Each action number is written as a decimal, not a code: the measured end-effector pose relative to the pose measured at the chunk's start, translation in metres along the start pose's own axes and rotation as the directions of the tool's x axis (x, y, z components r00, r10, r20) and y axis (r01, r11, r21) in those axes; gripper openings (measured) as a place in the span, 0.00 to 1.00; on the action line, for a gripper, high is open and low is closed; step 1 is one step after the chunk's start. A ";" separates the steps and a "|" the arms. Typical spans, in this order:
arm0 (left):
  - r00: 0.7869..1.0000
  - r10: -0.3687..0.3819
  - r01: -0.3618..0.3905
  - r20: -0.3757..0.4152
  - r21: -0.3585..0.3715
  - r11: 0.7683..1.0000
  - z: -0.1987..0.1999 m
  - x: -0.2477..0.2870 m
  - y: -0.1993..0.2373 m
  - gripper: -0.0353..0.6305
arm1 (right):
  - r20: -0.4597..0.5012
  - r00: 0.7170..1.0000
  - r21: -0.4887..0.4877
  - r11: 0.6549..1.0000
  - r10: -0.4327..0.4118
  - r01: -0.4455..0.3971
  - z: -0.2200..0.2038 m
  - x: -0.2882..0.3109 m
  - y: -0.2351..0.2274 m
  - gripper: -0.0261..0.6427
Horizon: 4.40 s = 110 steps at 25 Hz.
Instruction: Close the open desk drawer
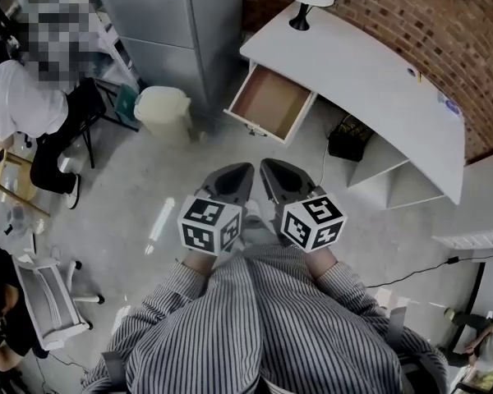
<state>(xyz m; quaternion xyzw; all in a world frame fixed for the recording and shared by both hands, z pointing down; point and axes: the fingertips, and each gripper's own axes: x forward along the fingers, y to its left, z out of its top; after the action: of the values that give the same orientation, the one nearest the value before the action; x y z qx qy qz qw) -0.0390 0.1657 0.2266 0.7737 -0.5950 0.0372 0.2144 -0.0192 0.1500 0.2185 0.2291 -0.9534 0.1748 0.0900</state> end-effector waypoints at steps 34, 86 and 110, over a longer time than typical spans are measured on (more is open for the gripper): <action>0.995 0.015 -0.023 -0.098 -0.078 0.997 0.066 0.198 0.107 0.07 | -0.058 0.998 0.096 0.994 -0.037 0.043 0.061 0.130 -0.182 0.06; 0.846 -0.175 0.043 -0.503 -0.262 0.964 -0.129 0.294 0.242 0.07 | -0.231 0.896 0.254 0.865 -0.380 0.433 -0.128 0.229 -0.271 0.06; 0.796 -0.088 -0.046 -0.599 -0.206 0.977 -0.233 0.348 0.293 0.07 | -0.329 0.867 0.331 0.814 -0.375 0.478 -0.252 0.254 -0.315 0.06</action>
<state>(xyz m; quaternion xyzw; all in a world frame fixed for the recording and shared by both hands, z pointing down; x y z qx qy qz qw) -0.1673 -0.1202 0.6306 0.7008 -0.4873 0.2167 0.4738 -0.0723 -0.1216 0.6066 0.4283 -0.8010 0.3690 0.1968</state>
